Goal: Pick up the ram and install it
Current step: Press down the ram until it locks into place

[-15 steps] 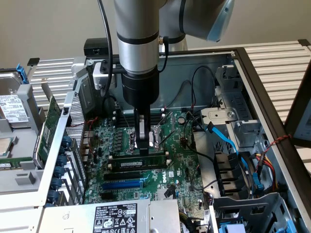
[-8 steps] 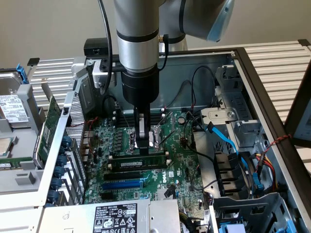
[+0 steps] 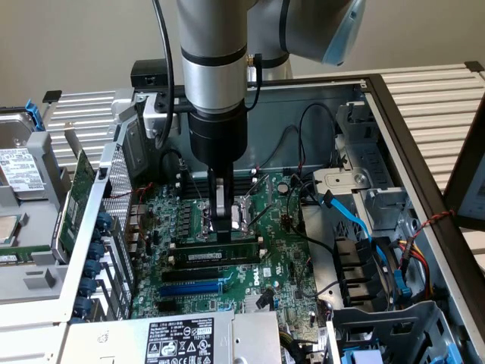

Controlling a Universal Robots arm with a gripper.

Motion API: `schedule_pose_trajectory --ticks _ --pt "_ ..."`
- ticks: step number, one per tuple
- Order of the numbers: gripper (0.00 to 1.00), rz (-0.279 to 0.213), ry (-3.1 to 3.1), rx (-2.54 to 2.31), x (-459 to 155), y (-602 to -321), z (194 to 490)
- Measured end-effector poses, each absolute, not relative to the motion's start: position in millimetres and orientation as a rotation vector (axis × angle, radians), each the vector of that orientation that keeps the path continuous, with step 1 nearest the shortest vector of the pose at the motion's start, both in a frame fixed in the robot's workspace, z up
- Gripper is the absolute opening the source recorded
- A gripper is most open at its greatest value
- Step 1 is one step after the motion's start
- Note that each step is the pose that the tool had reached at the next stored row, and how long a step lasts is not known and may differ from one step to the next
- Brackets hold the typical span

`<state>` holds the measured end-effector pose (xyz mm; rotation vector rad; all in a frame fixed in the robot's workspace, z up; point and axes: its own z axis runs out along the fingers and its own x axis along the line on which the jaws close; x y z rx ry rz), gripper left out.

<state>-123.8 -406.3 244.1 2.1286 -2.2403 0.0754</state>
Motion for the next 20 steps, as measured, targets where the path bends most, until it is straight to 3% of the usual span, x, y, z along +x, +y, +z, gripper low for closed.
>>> schedule_pose_trajectory --ticks 20 --pt "0.21 0.033 -2.21 2.158 -127.7 -408.4 252.3"
